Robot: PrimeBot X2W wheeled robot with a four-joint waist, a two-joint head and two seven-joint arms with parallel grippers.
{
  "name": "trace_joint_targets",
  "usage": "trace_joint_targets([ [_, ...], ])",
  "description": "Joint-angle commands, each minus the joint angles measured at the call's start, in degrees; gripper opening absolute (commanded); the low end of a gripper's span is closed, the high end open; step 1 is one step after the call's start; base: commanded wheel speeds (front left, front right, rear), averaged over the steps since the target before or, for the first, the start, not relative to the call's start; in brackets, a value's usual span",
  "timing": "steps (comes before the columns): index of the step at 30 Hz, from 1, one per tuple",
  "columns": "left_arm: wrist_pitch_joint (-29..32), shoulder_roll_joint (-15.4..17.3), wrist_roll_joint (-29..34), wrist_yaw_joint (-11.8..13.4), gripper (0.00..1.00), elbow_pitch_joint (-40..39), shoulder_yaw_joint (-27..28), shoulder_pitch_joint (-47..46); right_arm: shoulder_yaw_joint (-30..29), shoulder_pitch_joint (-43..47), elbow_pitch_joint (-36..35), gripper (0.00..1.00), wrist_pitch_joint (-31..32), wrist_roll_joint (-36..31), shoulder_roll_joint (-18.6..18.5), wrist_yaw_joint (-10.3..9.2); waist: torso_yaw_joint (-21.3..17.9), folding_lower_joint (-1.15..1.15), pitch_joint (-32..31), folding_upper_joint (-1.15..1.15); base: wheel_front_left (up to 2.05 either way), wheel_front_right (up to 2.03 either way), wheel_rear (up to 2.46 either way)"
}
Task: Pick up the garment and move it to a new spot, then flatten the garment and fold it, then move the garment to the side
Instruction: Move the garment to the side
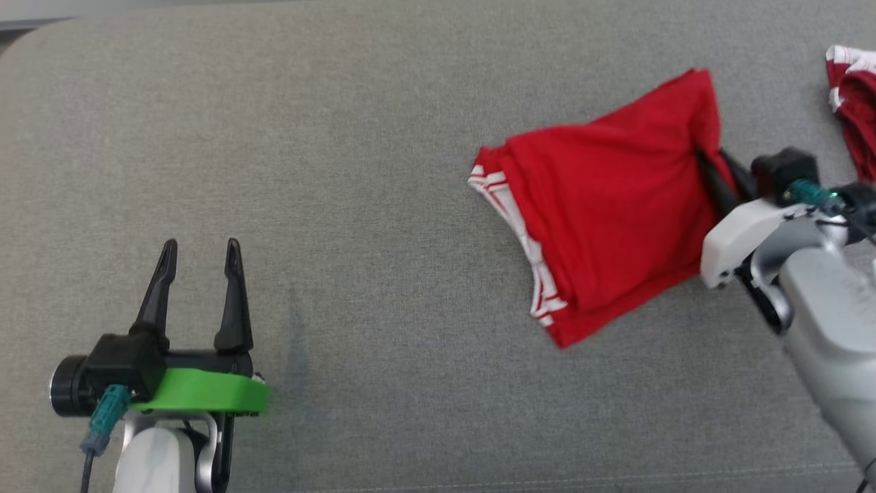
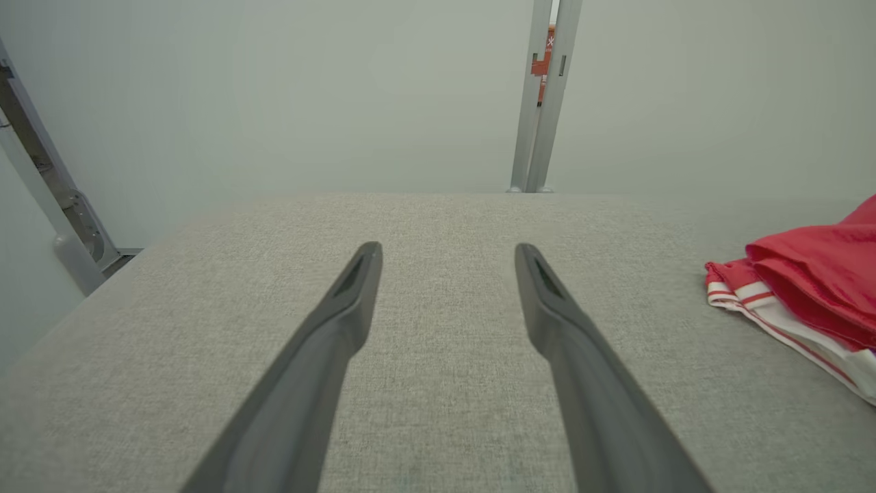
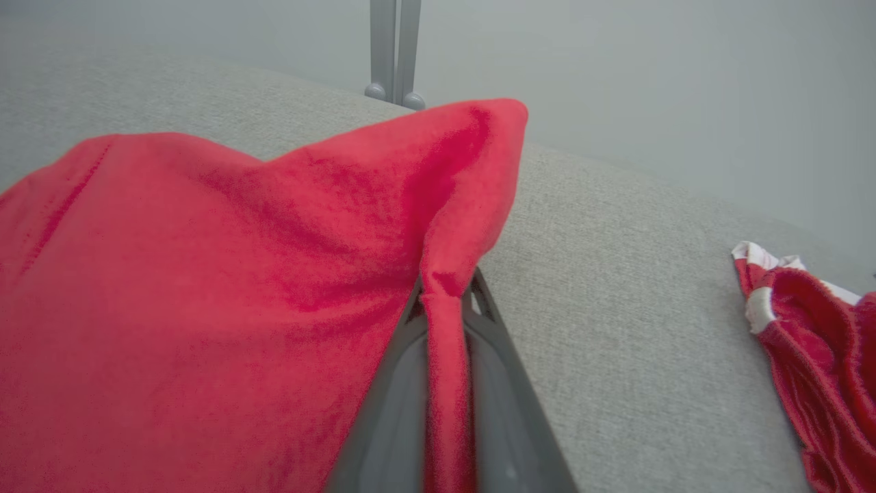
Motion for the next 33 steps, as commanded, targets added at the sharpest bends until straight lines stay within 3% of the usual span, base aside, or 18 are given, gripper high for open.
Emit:
trace_joint_targets([
  [1, 0.0, 0.1, -0.1, 0.1, 1.0, -0.6, -0.2, -2.0, 0.6, -2.1, -1.2, 0.0, 0.6, 0.6, -2.2, -0.11, -3.0, 0.0, 6.0, 0.0, 0.0, 0.0, 0.0],
  [9, 0.0, 0.4, 1.3, -0.2, 1.0, -1.9, -0.1, -6.5, 2.4, -10.0, -7.5, 0.0, 4.1, 5.0, -15.4, -0.11, -8.2, 0.0, 14.7, 0.0, 0.0, 0.0, 0.0],
  [17, 0.0, 1.6, 2.9, -0.5, 1.0, -5.4, -1.2, -8.4, 1.5, -14.4, -11.7, 0.0, 7.7, 9.3, -28.5, -0.11, -10.7, 0.0, 19.9, 0.0, 0.0, 0.0, 0.0],
  [26, 0.0, 3.3, 3.3, -0.4, 1.0, -10.1, -1.4, -7.5, 3.7, -19.4, -9.5, 0.0, 11.2, 11.5, -36.5, -0.12, -10.5, 0.0, 21.0, 0.0, 0.0, 0.0, 0.0],
  [31, 0.0, 3.6, 3.4, -0.4, 1.0, -11.7, -1.2, -6.6, 6.0, -22.5, -6.4, 0.0, 12.8, 12.1, -36.8, -0.11, -10.6, 0.0, 21.7, 0.0, 0.0, 0.0, 0.0],
  [32, 0.0, 3.5, 3.5, -0.4, 1.0, -11.8, -1.2, -6.6, 6.4, -23.2, -5.9, 0.22, 12.6, 11.8, -36.8, -0.11, -10.6, 0.0, 21.8, 0.0, 0.0, 0.0, 0.0],
  [33, 0.0, 3.5, 3.5, -0.4, 1.0, -11.8, -1.2, -6.6, 6.6, -23.7, -5.3, 0.73, 12.2, 11.5, -36.7, -0.11, -10.6, 0.0, 21.8, 0.0, 0.0, 0.0, 0.0],
])
